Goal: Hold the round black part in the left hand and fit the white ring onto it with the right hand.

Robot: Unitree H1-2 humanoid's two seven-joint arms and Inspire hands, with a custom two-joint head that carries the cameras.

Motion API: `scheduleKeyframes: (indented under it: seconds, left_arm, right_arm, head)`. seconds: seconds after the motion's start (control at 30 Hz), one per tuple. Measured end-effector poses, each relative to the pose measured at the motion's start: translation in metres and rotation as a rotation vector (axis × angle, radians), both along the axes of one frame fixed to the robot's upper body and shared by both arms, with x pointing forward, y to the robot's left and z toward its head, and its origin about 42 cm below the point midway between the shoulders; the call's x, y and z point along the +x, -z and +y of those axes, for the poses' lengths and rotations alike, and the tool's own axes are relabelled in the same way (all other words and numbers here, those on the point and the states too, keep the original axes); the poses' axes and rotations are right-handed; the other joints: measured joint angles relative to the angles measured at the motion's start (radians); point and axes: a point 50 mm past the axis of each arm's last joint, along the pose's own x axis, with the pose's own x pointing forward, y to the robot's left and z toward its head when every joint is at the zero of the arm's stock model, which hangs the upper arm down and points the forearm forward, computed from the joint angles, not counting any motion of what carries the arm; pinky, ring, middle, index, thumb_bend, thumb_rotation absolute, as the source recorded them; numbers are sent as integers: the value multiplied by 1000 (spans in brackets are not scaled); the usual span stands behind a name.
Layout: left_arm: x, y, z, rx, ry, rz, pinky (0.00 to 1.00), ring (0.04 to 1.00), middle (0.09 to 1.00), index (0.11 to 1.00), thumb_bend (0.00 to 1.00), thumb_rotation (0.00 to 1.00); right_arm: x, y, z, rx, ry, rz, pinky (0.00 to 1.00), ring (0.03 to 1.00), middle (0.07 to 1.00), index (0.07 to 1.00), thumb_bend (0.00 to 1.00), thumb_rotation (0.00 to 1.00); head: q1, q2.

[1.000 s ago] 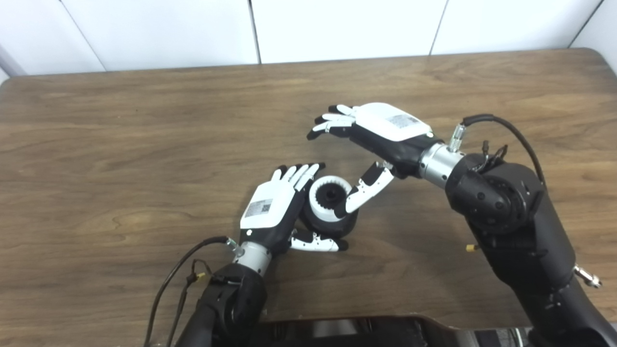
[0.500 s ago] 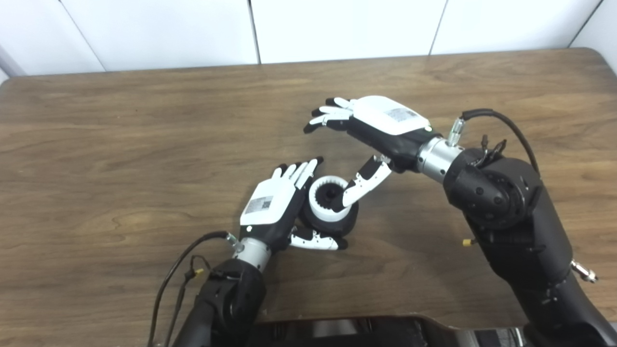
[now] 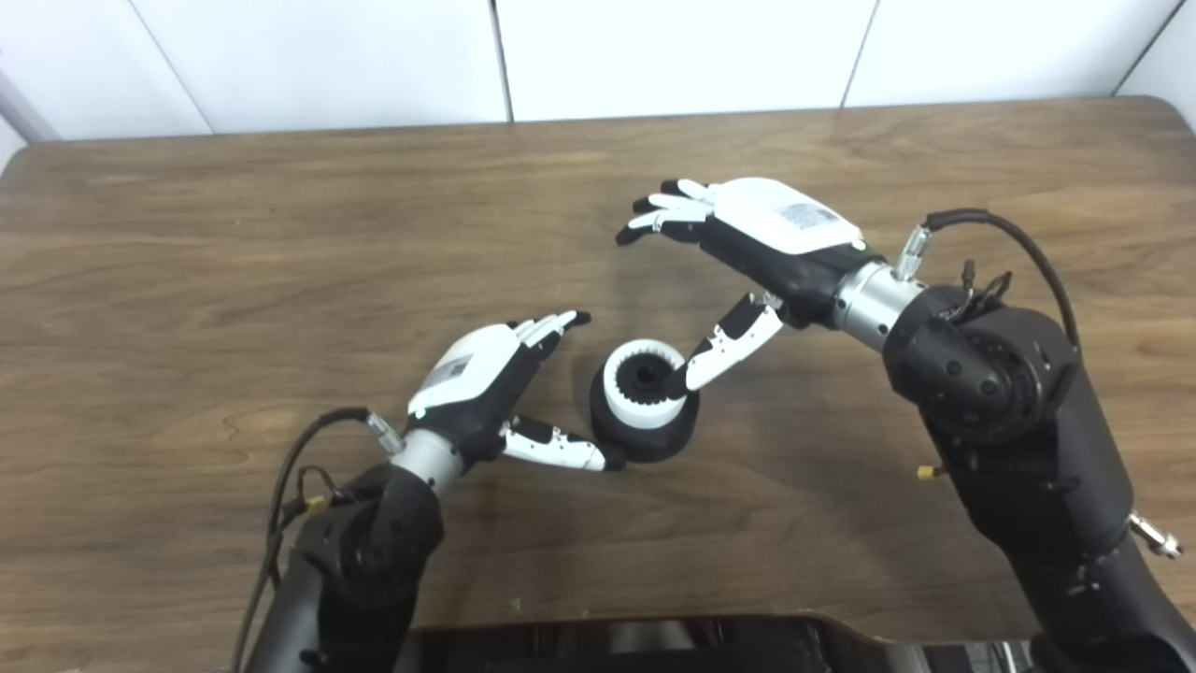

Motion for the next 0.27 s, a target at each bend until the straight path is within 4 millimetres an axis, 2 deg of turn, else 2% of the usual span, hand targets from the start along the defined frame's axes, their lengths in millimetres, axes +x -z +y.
scheduleKeyframes:
  seconds: [0.27]
  left_arm:
    - [2,-8,16,31,-36,-5,1000,1000,999,998,1000,400]
  right_arm:
    - [5,0,-12,5,32,-3,1000,1000,947,854,1000,446]
  head:
    - [9,-17]
